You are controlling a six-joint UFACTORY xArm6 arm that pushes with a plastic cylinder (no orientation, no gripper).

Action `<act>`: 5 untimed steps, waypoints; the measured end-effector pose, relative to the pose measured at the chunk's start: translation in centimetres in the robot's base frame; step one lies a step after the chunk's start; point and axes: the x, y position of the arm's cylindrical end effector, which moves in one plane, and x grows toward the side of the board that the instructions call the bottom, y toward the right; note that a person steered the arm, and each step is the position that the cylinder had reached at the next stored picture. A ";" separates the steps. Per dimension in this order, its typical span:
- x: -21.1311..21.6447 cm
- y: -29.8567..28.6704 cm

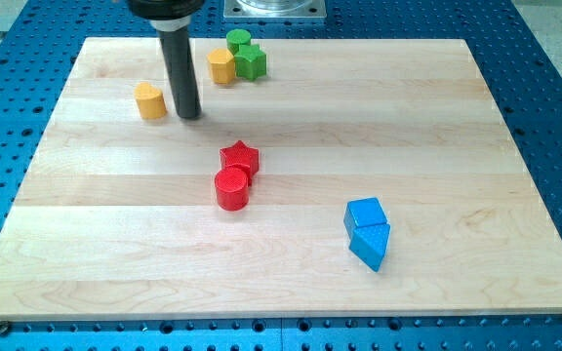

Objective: Move the heart towards red blocks

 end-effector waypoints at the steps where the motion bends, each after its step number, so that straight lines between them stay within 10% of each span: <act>1: 0.8 -3.8; 5: -5.0 -11.0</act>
